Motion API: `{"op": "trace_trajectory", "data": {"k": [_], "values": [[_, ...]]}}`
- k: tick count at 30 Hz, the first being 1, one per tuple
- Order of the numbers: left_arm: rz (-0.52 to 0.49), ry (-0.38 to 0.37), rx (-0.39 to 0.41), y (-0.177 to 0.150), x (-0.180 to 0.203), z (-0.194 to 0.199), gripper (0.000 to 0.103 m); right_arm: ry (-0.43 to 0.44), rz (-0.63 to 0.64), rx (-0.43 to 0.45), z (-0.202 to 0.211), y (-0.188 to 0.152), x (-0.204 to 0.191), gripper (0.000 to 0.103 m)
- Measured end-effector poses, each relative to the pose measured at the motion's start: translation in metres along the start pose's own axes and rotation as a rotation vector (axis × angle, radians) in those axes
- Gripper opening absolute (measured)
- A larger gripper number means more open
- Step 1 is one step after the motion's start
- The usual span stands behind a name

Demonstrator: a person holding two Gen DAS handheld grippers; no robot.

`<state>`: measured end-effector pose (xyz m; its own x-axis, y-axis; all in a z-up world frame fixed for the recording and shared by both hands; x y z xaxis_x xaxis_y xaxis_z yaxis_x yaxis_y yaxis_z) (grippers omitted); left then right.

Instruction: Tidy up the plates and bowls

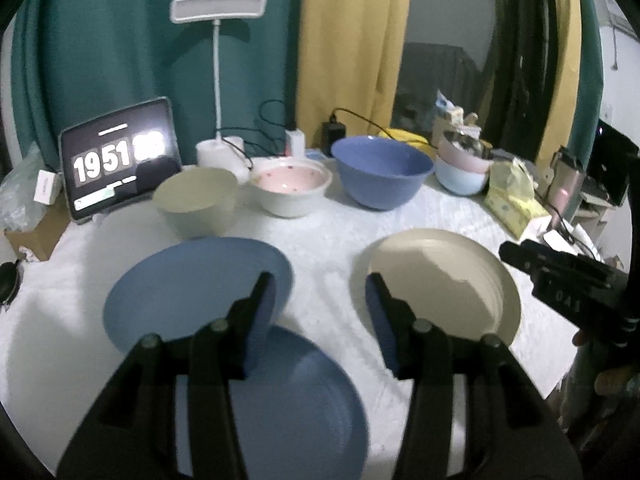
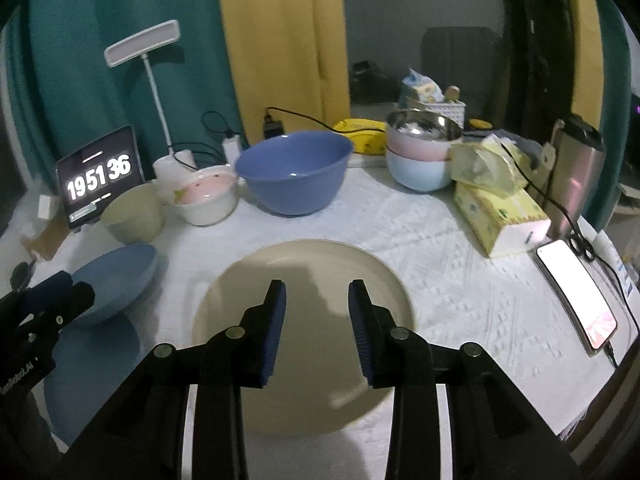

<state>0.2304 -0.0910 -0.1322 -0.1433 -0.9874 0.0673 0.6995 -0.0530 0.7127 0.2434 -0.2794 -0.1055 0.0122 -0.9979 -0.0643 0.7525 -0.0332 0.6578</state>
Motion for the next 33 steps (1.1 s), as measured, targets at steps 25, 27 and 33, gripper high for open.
{"op": "trace_trajectory", "data": {"k": [25, 27, 33], "values": [[0.213, 0.154, 0.005, -0.02, -0.16, 0.011, 0.062, 0.081, 0.161, -0.046, -0.023, 0.014, -0.128, 0.035], [0.222, 0.158, -0.013, -0.022, -0.168, 0.005, 0.062, 0.084, 0.168, -0.055, -0.028, 0.014, -0.135, 0.035], [0.235, 0.163, -0.044, -0.027, -0.185, -0.01, 0.062, 0.098, 0.186, -0.093, -0.048, 0.014, -0.157, 0.035]]}}
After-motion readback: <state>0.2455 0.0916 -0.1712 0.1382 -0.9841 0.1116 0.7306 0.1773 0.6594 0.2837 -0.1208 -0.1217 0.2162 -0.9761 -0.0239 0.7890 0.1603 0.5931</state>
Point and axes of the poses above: each gripper's, at about its wrist camera, not at the fingertips, and z roughly against the way its jaws point, x to its right, y to its top, the point moved 7 cm from there along -z, roughly the way its jaws point, and after that the axes turned 8 degrees about -x, right-handed, at the moved point
